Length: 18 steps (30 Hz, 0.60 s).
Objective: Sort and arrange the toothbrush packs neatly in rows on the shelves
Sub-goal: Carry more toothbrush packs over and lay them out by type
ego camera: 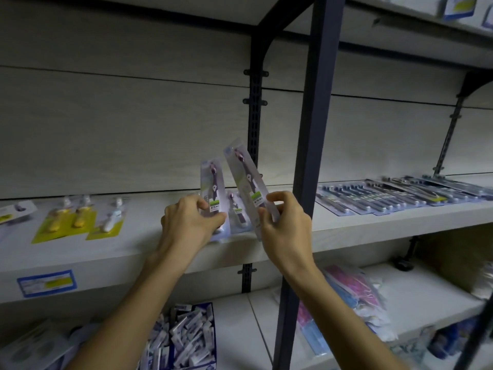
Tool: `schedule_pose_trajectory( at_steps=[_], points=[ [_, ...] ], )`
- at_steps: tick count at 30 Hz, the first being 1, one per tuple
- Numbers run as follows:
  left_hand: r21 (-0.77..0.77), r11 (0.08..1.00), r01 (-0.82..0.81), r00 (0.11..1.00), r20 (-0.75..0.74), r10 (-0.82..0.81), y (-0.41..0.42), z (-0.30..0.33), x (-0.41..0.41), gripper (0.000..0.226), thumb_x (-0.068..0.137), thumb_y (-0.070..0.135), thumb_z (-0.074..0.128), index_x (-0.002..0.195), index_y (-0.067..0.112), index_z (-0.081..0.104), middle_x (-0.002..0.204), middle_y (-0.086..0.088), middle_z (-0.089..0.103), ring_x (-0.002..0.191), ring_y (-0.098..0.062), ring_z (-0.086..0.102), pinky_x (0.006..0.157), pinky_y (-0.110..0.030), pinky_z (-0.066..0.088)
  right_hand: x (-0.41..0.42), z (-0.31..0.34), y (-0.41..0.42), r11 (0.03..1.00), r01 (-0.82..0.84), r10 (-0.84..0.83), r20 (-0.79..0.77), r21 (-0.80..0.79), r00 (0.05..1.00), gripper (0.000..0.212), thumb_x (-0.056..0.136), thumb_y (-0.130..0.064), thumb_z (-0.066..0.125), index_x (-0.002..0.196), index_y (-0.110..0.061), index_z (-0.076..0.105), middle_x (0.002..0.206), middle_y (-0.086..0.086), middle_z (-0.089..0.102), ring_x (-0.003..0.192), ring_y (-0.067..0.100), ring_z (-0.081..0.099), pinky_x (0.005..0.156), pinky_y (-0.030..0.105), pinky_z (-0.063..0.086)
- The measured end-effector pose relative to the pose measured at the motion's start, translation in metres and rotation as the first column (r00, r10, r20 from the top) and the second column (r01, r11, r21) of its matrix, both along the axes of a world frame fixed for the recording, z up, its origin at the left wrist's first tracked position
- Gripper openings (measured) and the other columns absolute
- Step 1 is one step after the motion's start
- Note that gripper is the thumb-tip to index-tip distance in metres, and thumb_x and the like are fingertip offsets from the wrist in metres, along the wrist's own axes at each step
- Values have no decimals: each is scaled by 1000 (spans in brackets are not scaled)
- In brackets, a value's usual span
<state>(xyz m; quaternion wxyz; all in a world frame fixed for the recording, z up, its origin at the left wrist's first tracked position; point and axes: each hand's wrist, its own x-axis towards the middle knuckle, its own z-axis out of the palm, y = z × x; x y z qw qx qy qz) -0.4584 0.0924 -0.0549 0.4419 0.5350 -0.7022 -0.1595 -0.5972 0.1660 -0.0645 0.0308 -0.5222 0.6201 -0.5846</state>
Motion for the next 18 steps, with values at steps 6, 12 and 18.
schedule_pose_trajectory(
  at_steps=[6,12,18],
  points=[
    [10,1000,-9,998,68,8,-29,6,-11,27,74,32,75,80,7,66,62,5,56,63,-14,51,53,-26,36,0,7,-42,998,63,-64,-52,-29,997,26,93,-8,55,118,-14,52,105,2,64,89,16,64,75,32,58],
    [48,999,2,967,256,-15,-60,8,-24,23,70,32,72,67,13,59,64,0,53,65,-19,46,45,-20,25,-10,6,-76,995,85,-88,-65,-44,994,25,93,-9,55,116,-17,49,95,-4,58,85,17,65,69,34,59],
    [72,997,27,934,354,-51,-74,8,-33,27,73,35,70,71,23,46,74,-2,52,80,-22,42,64,-27,33,-18,0,-96,1000,25,-25,9,-14,1000,23,96,-17,52,115,-27,45,83,-10,54,68,6,62,57,22,57]
  ],
)
